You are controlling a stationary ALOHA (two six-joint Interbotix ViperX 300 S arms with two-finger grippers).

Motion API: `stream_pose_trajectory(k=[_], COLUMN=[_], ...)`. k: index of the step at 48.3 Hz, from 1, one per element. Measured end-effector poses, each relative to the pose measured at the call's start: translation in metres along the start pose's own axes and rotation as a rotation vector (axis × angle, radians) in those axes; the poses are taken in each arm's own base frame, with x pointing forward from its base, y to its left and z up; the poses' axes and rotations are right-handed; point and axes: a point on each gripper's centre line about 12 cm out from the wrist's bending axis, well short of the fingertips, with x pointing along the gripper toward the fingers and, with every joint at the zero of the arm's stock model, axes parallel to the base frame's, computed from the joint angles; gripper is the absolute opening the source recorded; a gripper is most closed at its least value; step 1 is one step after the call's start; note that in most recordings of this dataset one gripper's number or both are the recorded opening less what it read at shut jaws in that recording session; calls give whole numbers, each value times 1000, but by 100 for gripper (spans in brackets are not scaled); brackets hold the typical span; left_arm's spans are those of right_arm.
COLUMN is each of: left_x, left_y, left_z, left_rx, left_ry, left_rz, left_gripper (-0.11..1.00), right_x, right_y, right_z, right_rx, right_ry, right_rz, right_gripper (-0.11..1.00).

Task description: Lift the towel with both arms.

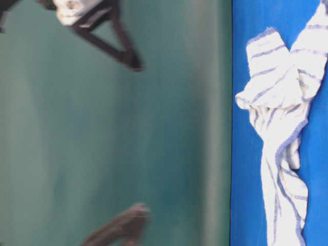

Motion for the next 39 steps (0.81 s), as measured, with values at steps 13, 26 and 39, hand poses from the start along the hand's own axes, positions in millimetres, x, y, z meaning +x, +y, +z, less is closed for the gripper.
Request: stream_pose_trajectory(k=[13,26,39], left_x=[37,70,87], left_y=[4,14,31], left_z=[-49,-91,-119], left_rx=[-4,-20,-47], left_ry=[115,212,254], left_rz=[12,38,79], left_gripper=[92,92,92], right_x=[39,76,99], right_y=[10,21,23], right_z=[-43,-76,-99], right_rx=[33,42,52], right_ry=[100,182,216], right_rz=[24,45,48], right_gripper=[66,66,66])
